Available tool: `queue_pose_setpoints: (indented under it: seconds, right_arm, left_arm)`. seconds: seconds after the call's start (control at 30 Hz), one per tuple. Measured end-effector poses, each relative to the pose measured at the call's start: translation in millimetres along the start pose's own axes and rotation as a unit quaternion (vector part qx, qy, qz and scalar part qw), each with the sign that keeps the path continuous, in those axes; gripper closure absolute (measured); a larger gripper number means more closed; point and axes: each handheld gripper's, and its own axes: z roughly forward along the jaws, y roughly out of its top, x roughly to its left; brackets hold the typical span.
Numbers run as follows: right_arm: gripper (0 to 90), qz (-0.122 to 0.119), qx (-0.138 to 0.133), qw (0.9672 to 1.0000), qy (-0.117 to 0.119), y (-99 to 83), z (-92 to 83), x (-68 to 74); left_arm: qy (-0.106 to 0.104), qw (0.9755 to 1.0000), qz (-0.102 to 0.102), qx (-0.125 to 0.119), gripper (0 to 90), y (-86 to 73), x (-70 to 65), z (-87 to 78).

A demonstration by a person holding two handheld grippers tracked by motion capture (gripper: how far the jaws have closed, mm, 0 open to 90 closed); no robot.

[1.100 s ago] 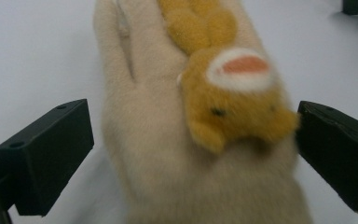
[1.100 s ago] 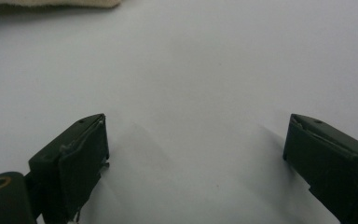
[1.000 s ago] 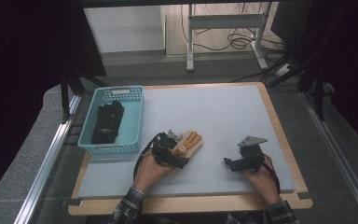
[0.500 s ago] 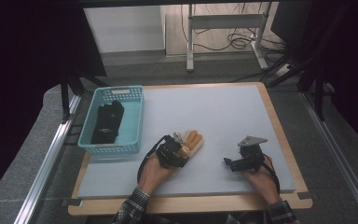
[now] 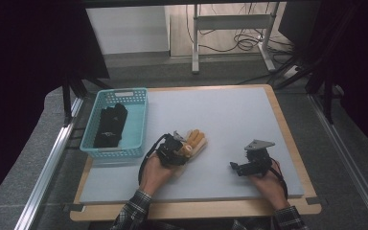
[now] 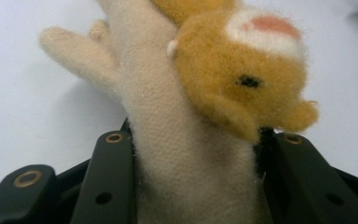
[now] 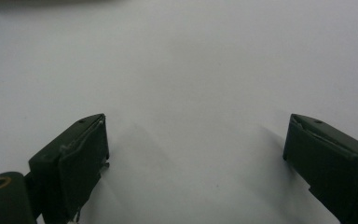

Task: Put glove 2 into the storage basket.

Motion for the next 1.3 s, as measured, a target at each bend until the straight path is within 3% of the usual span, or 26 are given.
queue_pose_setpoints:
  seconds: [0.3, 0.53, 0.8, 0.9, 0.97, 1.0, 1.03, 1.07, 1.1, 1.17, 1.2, 1.23, 1.3]
  right_arm:
    - [6.3, 0.0, 0.0, 1.0, 0.0, 0.0, -0.1, 0.0]
    - [6.3, 0.0, 0.0, 1.0, 0.0, 0.0, -0.1, 0.0]
    - [6.3, 0.0, 0.0, 1.0, 0.0, 0.0, -0.1, 0.0]
    - [6.3, 0.0, 0.0, 1.0, 0.0, 0.0, -0.1, 0.0]
    - [6.3, 0.0, 0.0, 1.0, 0.0, 0.0, -0.1, 0.0]
    - [6.3, 0.0, 0.0, 1.0, 0.0, 0.0, -0.1, 0.0]
    - [6.3, 0.0, 0.0, 1.0, 0.0, 0.0, -0.1, 0.0]
    - [6.3, 0.0, 0.0, 1.0, 0.0, 0.0, -0.1, 0.0]
    - [6.3, 0.0, 0.0, 1.0, 0.0, 0.0, -0.1, 0.0]
    - [6.3, 0.0, 0.0, 1.0, 0.0, 0.0, -0.1, -0.1]
    - [6.3, 0.0, 0.0, 1.0, 0.0, 0.0, -0.1, -0.1]
    - [6.3, 0.0, 0.0, 1.0, 0.0, 0.0, -0.1, -0.1]
    - [6.3, 0.0, 0.0, 1.0, 0.0, 0.0, -0.1, -0.1]
  left_arm:
    - [0.008, 0.9999, -0.008, -0.012, 57.8, 12.5, 14.2, -23.2]
    - [0.032, 0.999, -0.019, -0.023, 57.6, 24.4, 31.1, -48.2]
    - [0.07, 0.9956, -0.051, -0.034, 57.2, 32.6, 66.0, -83.2]
    - [0.091, 0.9926, -0.072, -0.039, 57.1, 31.9, 83.6, -97.0]
    - [0.114, 0.9881, -0.094, -0.041, 56.9, 28.7, 102.1, -109.7]
    - [0.114, 0.9881, -0.094, -0.041, 56.8, 28.7, 102.1, -109.7]
    - [0.13, 0.9848, -0.108, -0.04, 56.7, 25.4, 115.0, -116.9]
    - [0.13, 0.9848, -0.108, -0.04, 56.6, 25.4, 115.0, -116.9]
    - [0.144, 0.9807, -0.126, -0.039, 56.5, 21.5, 128.1, -122.2]
    - [0.16, 0.9759, -0.144, -0.034, 56.3, 17.4, 140.4, -125.2]
    - [0.16, 0.9759, -0.144, -0.034, 56.2, 17.4, 140.4, -125.2]
    - [0.169, 0.973, -0.155, -0.029, 56.2, 14.3, 150.0, -126.0]
    - [0.177, 0.9695, -0.168, -0.023, 56.1, 11.3, 158.7, -125.3]
